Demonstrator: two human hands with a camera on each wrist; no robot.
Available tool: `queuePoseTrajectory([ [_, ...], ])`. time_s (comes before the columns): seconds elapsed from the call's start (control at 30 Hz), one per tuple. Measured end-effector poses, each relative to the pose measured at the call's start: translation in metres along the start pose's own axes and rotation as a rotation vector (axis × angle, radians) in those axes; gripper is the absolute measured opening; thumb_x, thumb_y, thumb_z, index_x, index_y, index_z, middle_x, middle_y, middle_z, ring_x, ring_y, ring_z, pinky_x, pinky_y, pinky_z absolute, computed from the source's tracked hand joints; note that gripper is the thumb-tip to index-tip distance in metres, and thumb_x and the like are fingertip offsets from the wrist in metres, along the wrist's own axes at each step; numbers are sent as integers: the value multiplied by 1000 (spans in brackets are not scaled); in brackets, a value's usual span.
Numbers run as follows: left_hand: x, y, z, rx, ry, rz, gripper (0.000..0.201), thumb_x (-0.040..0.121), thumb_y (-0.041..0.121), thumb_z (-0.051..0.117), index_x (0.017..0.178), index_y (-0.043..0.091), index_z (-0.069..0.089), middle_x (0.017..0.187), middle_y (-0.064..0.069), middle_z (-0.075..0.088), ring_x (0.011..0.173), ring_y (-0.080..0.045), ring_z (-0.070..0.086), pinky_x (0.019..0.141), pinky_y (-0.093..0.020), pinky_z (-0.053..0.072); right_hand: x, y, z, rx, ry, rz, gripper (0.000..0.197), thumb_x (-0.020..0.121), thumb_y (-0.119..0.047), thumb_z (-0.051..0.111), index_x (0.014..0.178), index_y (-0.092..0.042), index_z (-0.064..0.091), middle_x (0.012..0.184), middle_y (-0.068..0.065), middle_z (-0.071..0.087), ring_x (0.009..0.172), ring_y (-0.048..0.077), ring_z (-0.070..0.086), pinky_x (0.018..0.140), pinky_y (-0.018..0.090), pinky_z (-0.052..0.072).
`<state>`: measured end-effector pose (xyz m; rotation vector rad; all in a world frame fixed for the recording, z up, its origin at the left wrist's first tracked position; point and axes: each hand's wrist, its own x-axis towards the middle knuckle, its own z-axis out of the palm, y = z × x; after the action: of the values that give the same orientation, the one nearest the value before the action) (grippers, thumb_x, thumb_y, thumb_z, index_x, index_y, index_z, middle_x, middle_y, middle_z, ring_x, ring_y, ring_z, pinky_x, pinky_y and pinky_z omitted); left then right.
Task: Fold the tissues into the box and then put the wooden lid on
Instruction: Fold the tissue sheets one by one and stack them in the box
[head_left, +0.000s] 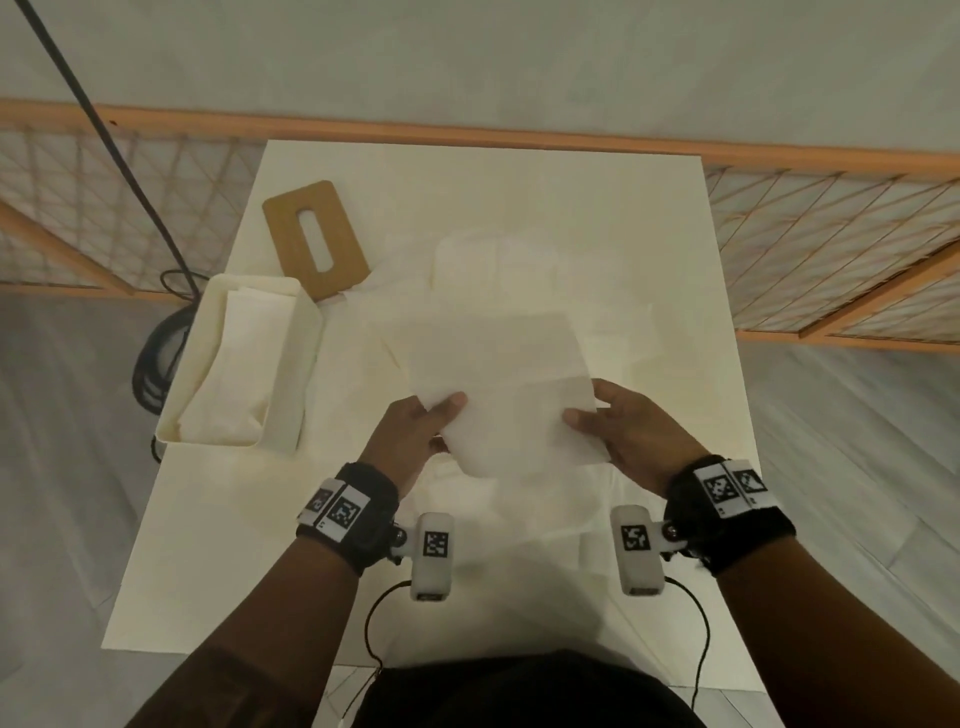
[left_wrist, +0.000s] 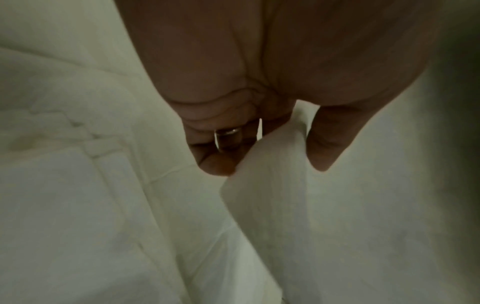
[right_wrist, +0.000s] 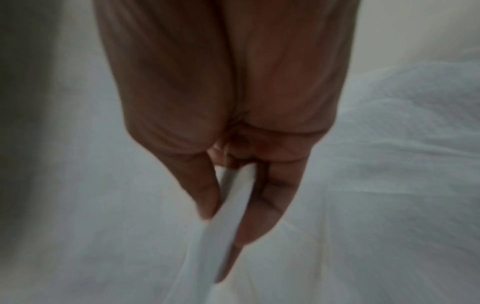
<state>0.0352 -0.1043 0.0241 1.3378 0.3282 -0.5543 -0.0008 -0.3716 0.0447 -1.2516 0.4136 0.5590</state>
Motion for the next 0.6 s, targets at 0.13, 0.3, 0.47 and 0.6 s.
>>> queuePoseTrajectory([
  [0.13, 3, 3, -12, 73, 63, 83, 38, 78, 38, 77, 111, 19, 74, 115, -5, 75, 113, -28, 68, 97, -47, 54, 8, -4, -1, -58, 30, 8, 31, 97, -4, 63, 128, -4, 65, 120, 16, 73, 114, 37, 69, 86, 38, 61],
  [0.3, 4, 7, -19, 244, 29, 166, 21, 93, 10, 70, 108, 22, 76, 110, -6, 77, 107, -31, 71, 101, -57, 52, 9, -8, -3, -49, 59, 14, 35, 98, -26, 64, 124, -2, 67, 121, 17, 72, 106, 28, 68, 87, 40, 59],
  [0.47, -3, 19, -17, 246, -6, 145, 26, 84, 22, 64, 102, 31, 79, 105, -9, 78, 105, -37, 70, 97, -57, 52, 9, -9, -8, -23, 101, -21, 29, 96, -7, 65, 125, -1, 63, 117, 20, 72, 101, 34, 70, 85, 42, 60],
  [0.6, -4, 19, -29, 331, -61, 209, 22, 85, 28, 69, 103, 29, 81, 103, -9, 78, 97, -40, 68, 88, -52, 52, 5, -9, -14, -58, 88, -23, 25, 97, -1, 56, 118, -8, 69, 116, 24, 71, 98, 36, 68, 85, 45, 56],
])
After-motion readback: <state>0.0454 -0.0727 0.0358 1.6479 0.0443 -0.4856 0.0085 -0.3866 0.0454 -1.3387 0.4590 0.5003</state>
